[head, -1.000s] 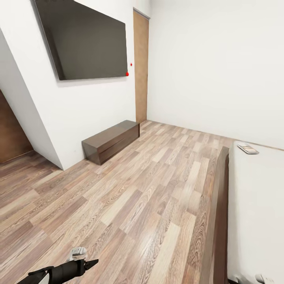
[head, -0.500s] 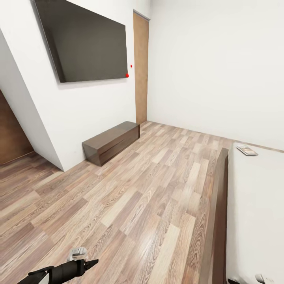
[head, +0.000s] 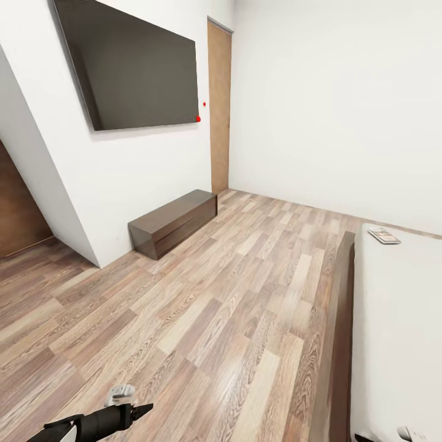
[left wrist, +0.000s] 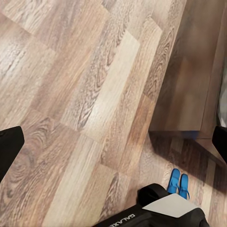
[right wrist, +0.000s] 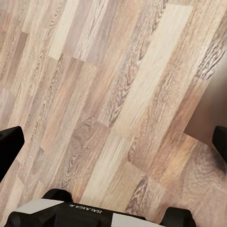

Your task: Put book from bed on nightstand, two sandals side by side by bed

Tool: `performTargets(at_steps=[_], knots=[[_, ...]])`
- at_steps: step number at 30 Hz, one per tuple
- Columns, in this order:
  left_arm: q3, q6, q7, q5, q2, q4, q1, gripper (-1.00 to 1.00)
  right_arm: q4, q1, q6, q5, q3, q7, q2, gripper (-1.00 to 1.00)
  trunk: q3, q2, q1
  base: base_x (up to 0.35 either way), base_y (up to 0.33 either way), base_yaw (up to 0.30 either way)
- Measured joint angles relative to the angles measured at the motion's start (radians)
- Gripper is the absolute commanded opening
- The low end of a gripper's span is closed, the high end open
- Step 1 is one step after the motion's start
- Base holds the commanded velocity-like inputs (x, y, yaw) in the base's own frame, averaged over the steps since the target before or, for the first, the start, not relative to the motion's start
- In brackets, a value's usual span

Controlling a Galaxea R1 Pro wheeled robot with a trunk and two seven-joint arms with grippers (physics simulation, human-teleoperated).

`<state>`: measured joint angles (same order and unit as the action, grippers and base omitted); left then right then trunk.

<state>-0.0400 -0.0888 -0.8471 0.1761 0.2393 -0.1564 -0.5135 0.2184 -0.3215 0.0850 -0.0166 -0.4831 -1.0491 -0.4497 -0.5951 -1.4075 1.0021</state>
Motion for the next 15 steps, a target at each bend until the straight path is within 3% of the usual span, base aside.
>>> performTargets(at_steps=[15], knots=[[0.000, 0.000, 0.000, 0.000, 0.000, 0.000, 0.000, 1.00, -0.001, 0.000, 0.000, 0.000, 0.000, 0.000, 0.000, 1.00, 0.008, 0.000, 0.000, 0.000, 0.000, 0.000]])
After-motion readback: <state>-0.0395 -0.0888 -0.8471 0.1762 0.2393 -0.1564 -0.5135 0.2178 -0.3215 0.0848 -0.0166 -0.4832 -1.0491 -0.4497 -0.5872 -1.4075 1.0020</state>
